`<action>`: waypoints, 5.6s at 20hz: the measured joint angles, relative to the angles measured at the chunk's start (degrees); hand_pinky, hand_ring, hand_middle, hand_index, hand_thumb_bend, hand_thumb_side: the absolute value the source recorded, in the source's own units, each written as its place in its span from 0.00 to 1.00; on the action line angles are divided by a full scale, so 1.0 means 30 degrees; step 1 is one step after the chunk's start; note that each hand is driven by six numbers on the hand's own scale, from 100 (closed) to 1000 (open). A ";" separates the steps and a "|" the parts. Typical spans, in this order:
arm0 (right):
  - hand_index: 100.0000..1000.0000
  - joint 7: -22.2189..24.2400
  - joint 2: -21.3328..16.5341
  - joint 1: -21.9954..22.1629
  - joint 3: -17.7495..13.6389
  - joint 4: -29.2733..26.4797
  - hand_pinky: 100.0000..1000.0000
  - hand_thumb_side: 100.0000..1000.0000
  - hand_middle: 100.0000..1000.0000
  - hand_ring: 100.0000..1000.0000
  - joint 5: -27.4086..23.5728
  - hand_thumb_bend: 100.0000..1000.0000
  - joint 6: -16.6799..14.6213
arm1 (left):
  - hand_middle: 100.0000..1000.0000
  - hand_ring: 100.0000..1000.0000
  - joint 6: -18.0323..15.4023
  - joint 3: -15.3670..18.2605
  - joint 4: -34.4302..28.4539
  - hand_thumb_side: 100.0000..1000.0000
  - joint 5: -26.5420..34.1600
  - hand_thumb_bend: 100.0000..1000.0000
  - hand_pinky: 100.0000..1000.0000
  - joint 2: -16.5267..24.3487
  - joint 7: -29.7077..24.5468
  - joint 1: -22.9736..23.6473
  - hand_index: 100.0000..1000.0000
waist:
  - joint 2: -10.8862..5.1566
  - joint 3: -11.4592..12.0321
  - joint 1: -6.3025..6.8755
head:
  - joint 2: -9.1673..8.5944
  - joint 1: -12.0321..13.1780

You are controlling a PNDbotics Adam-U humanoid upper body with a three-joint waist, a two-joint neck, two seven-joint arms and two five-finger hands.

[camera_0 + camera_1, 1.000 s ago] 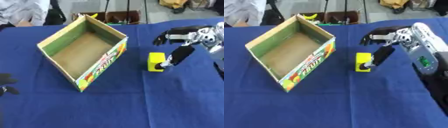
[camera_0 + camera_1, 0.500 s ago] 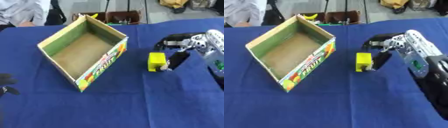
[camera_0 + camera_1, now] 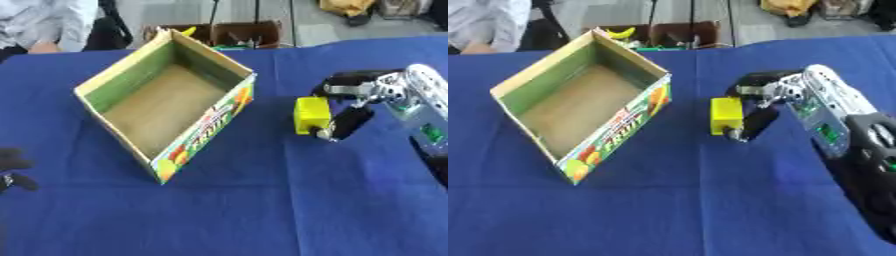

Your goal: Pick up objects on the table and place them in the box.

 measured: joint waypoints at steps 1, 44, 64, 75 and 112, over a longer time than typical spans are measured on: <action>0.74 -0.0100 0.0000 0.0002 0.0000 -0.0002 0.72 0.31 0.61 0.80 -0.0038 0.00 0.0083 | 0.56 0.56 0.0001 0.0000 0.0000 0.96 0.0000 0.00 0.34 0.0000 -0.0001 0.0000 0.85 | 0.0000 0.0000 0.0000 | -0.0001 0.0000; 0.62 -0.5498 0.5552 -0.4818 -0.1539 -0.2151 0.71 0.26 0.46 0.75 0.1783 0.00 0.4942 | 0.56 0.55 0.0101 -0.0318 0.0000 0.96 0.0147 0.00 0.34 0.0162 -0.0286 0.0026 0.85 | -0.0169 0.1295 -0.0727 | -0.0167 -0.0907; 0.62 -0.8524 0.9659 -0.3946 -0.1552 0.3388 0.72 0.27 0.46 0.75 0.3998 0.00 0.4581 | 0.56 0.55 0.0139 -0.0575 0.0000 0.95 0.0404 0.00 0.33 0.0141 -0.0723 -0.0314 0.85 | 0.0330 0.2121 -0.1015 | -0.0688 -0.1679; 0.79 -0.8014 1.0264 -0.3674 -0.1648 0.4992 0.77 0.38 0.70 0.83 0.4786 0.00 0.3789 | 0.56 0.55 0.0192 -0.0579 0.0000 0.95 0.0419 0.00 0.34 0.0134 -0.0776 -0.0389 0.85 | 0.0412 0.2200 -0.1094 | -0.0758 -0.1718; 0.81 -1.5063 0.1908 0.2192 -0.2538 -1.2968 0.79 0.77 0.69 0.82 -0.8267 0.00 0.3839 | 0.56 0.55 -0.0040 -0.0335 0.0000 0.95 0.0393 0.00 0.34 -0.0021 -0.0352 -0.0225 0.85 | 0.0283 0.0018 0.0340 | -0.0281 -0.0547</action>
